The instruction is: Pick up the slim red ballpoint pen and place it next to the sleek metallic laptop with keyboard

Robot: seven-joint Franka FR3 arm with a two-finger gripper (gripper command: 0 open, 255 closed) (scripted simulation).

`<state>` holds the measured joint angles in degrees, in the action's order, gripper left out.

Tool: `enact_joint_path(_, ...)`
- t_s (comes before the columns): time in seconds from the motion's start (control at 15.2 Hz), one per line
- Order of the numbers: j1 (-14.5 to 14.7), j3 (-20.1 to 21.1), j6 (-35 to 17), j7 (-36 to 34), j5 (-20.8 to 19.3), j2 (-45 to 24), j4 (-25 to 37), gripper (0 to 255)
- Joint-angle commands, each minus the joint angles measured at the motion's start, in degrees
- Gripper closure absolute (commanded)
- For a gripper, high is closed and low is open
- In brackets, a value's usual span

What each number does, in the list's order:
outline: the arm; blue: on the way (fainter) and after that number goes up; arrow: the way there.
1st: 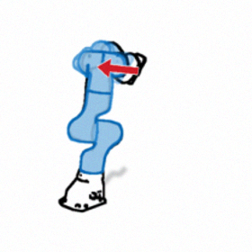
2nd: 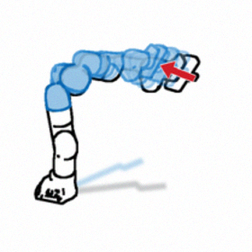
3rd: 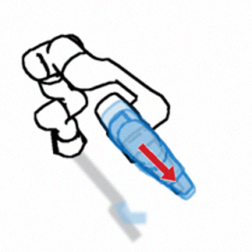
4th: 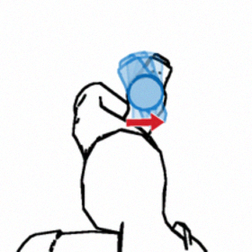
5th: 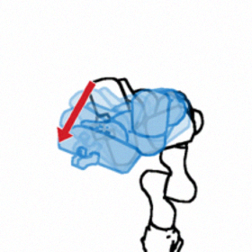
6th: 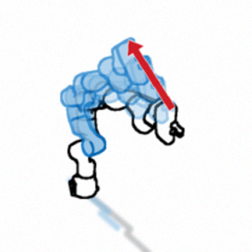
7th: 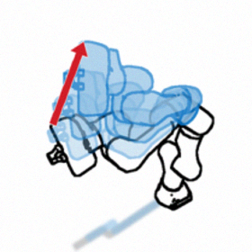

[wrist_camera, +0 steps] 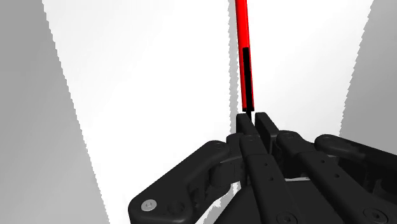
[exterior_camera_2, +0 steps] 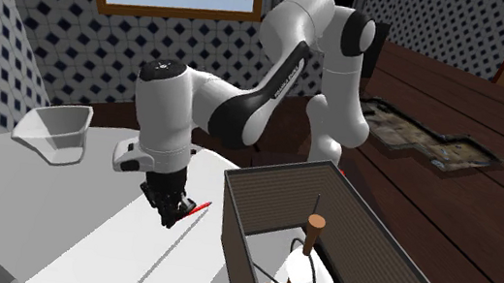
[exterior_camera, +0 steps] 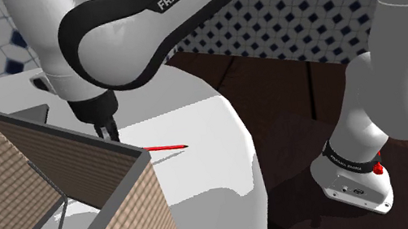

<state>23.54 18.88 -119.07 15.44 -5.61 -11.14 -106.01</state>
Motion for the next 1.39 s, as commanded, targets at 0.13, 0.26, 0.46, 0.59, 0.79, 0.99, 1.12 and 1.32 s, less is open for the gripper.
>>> enact_joint_path(0.13,2.13,-0.27,4.48,-1.88,-3.12,-9.78,13.67,255)
enact_joint_path(0.26,3.61,-0.63,7.27,-2.43,-4.48,-15.09,21.58,255)
enact_joint_path(0.46,3.62,-0.82,5.23,-2.63,-4.69,-15.59,20.00,255)
enact_joint_path(0.59,3.62,-0.91,3.89,-2.78,-4.87,-15.99,19.04,255)
enact_joint_path(0.79,3.63,-1.07,1.93,-3.02,-5.18,-16.67,17.72,255)
enact_joint_path(0.99,3.67,-1.24,0.02,-3.28,-5.51,-17.44,16.55,255)
enact_joint_path(1.12,3.71,-1.37,-1.23,-3.46,-5.75,-18.01,15.84,255)
enact_joint_path(1.32,3.77,-1.53,-2.64,-3.67,-6.04,-18.71,15.10,255)
